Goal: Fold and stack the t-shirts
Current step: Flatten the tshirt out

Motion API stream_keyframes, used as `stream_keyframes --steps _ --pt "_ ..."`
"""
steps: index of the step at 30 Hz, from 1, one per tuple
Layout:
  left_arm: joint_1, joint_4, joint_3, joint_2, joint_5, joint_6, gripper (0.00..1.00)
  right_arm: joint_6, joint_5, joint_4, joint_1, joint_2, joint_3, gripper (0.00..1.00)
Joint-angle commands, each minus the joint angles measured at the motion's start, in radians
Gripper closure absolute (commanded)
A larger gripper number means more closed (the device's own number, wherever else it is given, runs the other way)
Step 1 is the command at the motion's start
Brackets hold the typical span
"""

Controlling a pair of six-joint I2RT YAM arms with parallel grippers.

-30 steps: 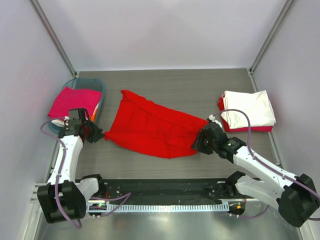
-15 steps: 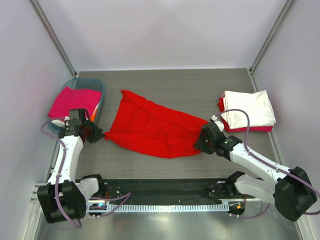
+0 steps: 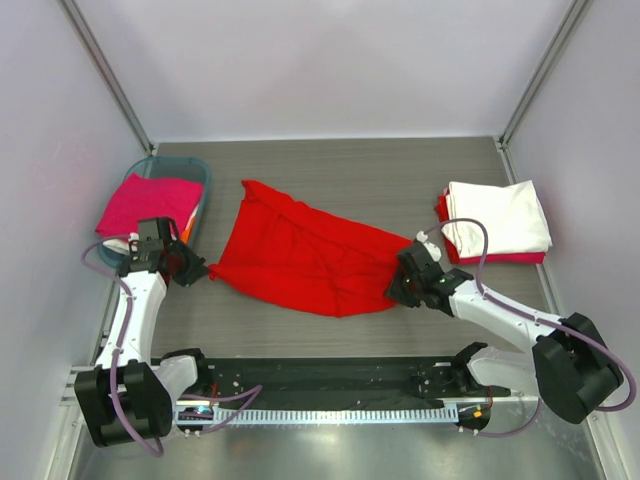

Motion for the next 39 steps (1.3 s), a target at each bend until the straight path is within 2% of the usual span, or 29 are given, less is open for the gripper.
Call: stream_keyframes --steps 1,5,16,20,23,27,29,31,39 --pt "0.006 0.036 -0.003 -0.006 0.016 0.02 1.0 0.018 -0.014 0.076 -0.003 0.002 0.018 0.73" --pt "0.006 0.038 -0.006 -0.009 0.016 0.02 1.0 0.012 -0.011 0.075 -0.003 -0.009 0.049 0.81" --pt "0.006 0.039 -0.006 -0.009 0.014 0.019 1.0 -0.018 0.006 0.048 -0.011 -0.019 0.078 0.85" --pt "0.006 0.038 -0.007 -0.009 0.014 0.019 1.0 -0.031 0.005 0.042 -0.014 0.005 0.095 0.71" --pt "0.006 0.038 -0.007 -0.012 0.014 0.019 1.0 -0.032 0.012 0.042 -0.016 0.022 0.095 0.71" --pt "0.005 0.038 -0.009 -0.014 0.014 0.019 1.0 -0.04 0.018 0.042 -0.016 0.031 0.101 0.79" --pt "0.006 0.041 -0.01 -0.015 0.014 0.017 1.0 -0.041 0.023 0.039 -0.016 0.028 0.107 0.91" --pt "0.006 0.042 -0.012 -0.015 0.014 0.017 1.0 -0.046 0.021 0.036 -0.016 0.02 0.115 0.97" --pt "0.006 0.044 -0.013 -0.017 0.01 0.017 1.0 -0.072 0.052 -0.054 -0.016 -0.032 0.185 0.99"
